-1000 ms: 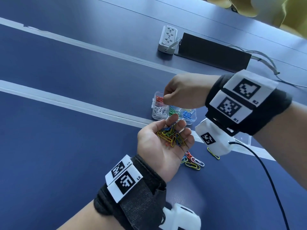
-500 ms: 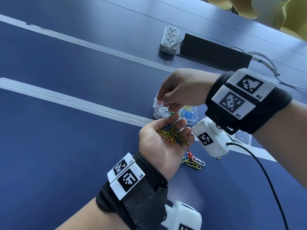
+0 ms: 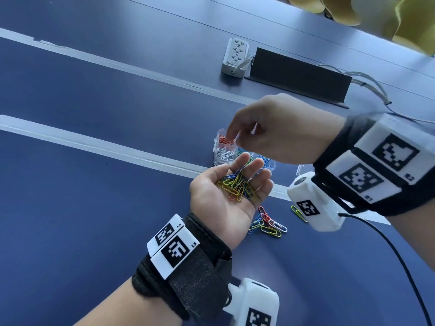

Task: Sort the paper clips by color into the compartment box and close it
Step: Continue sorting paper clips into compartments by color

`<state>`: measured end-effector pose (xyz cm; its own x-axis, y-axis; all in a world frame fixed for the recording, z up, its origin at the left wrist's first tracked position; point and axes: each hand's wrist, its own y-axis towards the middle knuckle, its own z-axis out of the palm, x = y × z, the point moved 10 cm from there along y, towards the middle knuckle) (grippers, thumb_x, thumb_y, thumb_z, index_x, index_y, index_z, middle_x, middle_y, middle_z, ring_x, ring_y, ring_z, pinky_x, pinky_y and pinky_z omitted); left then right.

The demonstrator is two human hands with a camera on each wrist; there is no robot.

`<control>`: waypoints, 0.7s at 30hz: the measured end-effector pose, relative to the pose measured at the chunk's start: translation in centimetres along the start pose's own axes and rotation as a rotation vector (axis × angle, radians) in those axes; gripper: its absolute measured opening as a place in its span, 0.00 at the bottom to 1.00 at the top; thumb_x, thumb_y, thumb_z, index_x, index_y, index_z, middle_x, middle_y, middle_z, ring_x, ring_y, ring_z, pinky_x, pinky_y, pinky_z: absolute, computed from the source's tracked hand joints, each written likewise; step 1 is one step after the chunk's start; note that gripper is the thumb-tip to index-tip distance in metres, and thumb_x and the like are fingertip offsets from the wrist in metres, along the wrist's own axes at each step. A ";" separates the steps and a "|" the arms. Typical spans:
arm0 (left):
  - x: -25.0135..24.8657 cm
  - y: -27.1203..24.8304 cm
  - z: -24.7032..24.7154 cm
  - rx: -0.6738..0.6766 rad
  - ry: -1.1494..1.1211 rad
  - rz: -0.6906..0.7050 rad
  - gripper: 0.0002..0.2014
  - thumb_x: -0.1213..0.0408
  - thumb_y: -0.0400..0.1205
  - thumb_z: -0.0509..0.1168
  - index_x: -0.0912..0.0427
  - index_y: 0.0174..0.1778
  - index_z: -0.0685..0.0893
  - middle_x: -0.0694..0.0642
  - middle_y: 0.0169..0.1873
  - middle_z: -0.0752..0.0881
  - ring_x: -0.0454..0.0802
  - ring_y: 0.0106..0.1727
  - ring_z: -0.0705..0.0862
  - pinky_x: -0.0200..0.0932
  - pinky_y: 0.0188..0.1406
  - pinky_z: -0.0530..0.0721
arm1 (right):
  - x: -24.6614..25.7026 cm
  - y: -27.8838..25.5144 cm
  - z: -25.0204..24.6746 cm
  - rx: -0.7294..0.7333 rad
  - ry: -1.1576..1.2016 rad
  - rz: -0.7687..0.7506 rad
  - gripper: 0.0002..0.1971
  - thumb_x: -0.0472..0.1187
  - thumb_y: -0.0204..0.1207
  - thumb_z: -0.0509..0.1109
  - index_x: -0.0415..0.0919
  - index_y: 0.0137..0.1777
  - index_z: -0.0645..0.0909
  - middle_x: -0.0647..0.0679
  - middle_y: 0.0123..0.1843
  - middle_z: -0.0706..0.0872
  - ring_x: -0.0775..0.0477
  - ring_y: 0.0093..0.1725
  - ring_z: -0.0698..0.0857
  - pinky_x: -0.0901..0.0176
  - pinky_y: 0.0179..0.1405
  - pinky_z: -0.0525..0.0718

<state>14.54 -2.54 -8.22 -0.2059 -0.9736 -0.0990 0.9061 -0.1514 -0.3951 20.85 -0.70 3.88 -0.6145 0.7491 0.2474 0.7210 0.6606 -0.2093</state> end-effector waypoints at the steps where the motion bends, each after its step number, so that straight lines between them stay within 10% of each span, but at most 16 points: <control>1: 0.0 0.0 0.1 0.011 -0.001 0.004 0.15 0.64 0.79 0.51 0.66 0.44 0.82 0.65 0.38 0.87 0.61 0.39 0.86 0.53 0.49 0.83 | 0.3 -0.5 -0.1 0.003 0.003 -0.033 0.12 0.39 0.72 0.65 0.56 0.46 0.87 0.61 0.33 0.81 0.59 0.35 0.79 0.64 0.42 0.76; 7: 0.1 -0.1 0.9 0.063 -0.004 0.008 0.20 0.61 0.83 0.49 0.69 0.46 0.84 0.67 0.48 0.87 0.64 0.52 0.85 0.62 0.61 0.79 | 0.5 -2.6 1.8 0.101 -0.177 -0.187 0.11 0.39 0.71 0.69 0.54 0.49 0.88 0.57 0.40 0.82 0.57 0.34 0.75 0.68 0.34 0.70; 14: 0.4 -0.4 1.5 0.123 0.007 -0.019 0.24 0.60 0.82 0.51 0.69 0.31 0.85 0.65 0.34 0.85 0.58 0.36 0.85 0.61 0.62 0.79 | 0.2 -3.7 2.5 0.042 -0.138 -0.264 0.07 0.41 0.71 0.71 0.51 0.47 0.87 0.57 0.38 0.75 0.62 0.31 0.70 0.60 0.37 0.74; 21: 0.8 -0.5 1.0 0.093 0.051 -0.044 0.23 0.59 0.83 0.49 0.71 0.53 0.85 0.66 0.51 0.85 0.60 0.56 0.80 0.59 0.66 0.76 | -0.8 -4.5 1.9 -0.031 -0.020 -0.247 0.07 0.43 0.66 0.66 0.48 0.40 0.86 0.55 0.36 0.83 0.66 0.29 0.73 0.75 0.33 0.69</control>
<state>14.30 -3.47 -7.15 -0.2627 -0.9560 -0.1308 0.9256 -0.2115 -0.3138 17.47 -4.14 2.84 -0.7793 0.5663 0.2683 0.5574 0.8221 -0.1161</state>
